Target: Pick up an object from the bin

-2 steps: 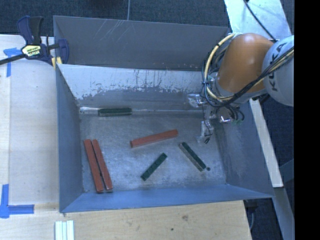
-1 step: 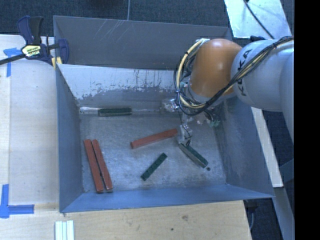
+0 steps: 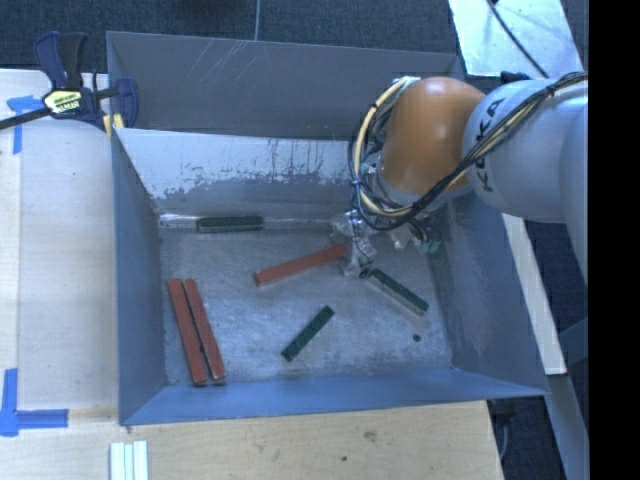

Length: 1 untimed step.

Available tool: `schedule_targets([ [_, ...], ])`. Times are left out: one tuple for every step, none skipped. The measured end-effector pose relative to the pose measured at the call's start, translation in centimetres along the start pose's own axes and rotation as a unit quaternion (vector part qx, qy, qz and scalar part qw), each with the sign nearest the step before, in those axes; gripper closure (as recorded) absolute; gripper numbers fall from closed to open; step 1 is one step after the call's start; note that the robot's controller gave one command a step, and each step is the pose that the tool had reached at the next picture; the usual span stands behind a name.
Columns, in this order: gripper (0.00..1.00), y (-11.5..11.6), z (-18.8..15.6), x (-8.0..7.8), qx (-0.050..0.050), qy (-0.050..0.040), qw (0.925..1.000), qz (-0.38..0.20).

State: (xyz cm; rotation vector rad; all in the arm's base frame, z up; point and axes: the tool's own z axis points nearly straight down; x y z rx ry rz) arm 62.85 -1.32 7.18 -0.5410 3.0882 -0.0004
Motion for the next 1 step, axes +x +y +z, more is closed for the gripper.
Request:
schedule_targets([
  [1.0, -0.94, -19.56, 0.68, 0.002, -0.0034, 0.9995, 0.032],
])
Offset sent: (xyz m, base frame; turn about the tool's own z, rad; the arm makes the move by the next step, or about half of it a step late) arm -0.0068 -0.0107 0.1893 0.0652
